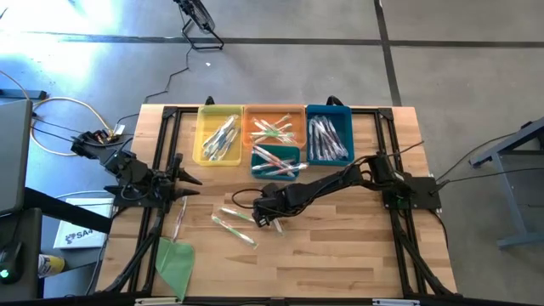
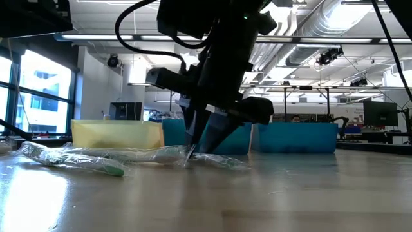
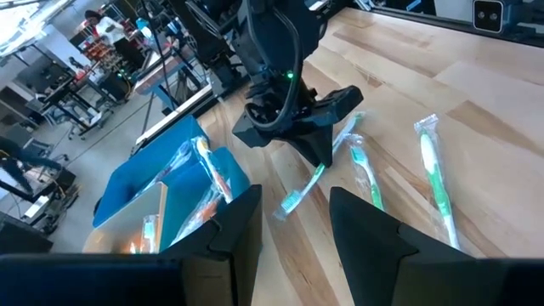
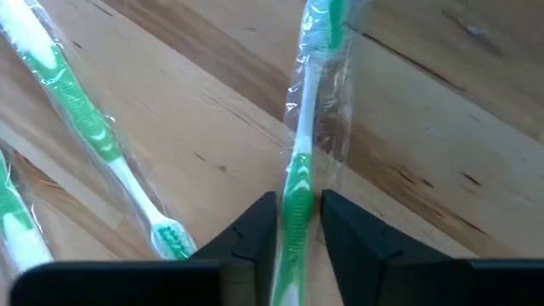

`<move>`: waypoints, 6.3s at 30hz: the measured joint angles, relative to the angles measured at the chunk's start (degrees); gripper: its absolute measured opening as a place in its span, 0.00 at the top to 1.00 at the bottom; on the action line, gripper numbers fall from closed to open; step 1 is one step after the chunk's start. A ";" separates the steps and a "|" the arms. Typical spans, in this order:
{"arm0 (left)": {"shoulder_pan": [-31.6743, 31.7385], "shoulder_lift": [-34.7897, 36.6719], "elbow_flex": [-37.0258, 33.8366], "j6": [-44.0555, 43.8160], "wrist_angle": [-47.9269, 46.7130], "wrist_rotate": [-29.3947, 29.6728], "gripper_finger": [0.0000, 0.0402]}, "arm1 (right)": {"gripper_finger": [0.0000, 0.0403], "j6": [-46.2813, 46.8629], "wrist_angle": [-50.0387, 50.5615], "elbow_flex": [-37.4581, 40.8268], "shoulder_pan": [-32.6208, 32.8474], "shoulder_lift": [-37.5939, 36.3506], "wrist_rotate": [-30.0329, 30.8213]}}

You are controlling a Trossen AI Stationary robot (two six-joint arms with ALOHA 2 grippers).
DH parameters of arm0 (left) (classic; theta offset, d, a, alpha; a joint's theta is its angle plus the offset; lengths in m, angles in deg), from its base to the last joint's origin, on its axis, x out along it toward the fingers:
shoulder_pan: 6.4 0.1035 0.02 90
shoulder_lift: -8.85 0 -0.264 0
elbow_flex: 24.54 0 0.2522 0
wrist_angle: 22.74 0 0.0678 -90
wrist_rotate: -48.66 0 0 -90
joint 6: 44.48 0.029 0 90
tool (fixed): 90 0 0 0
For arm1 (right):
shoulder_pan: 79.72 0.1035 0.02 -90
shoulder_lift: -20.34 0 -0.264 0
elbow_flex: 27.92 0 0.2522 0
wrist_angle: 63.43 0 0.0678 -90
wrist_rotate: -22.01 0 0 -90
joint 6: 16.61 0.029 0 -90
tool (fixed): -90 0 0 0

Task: Pick & Place Toothbrushes
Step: Put the green toothbrush into the orange bin

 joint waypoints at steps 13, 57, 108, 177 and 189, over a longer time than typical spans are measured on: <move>0.00 0.00 0.00 0.00 -1.04 0.02 0.67 | 0.98 -2.13 0.63 0.20 -0.07 -1.30 -0.99; 0.02 -0.02 0.00 -2.58 -1.22 0.04 0.67 | 0.99 -56.15 -8.08 -0.04 -20.60 -24.57 4.87; 0.02 0.00 0.00 -2.38 -1.69 0.79 0.67 | 0.99 -93.05 -7.34 -0.04 -45.42 -6.43 -22.25; 0.01 -0.02 -0.02 -14.87 6.38 -1.55 0.67 | 0.80 -57.42 -14.79 -0.07 -3.74 -27.41 -0.92; 0.02 0.00 -0.02 -25.88 13.25 -1.38 0.67 | 0.80 -51.22 -14.58 -0.04 -0.36 -27.17 -0.59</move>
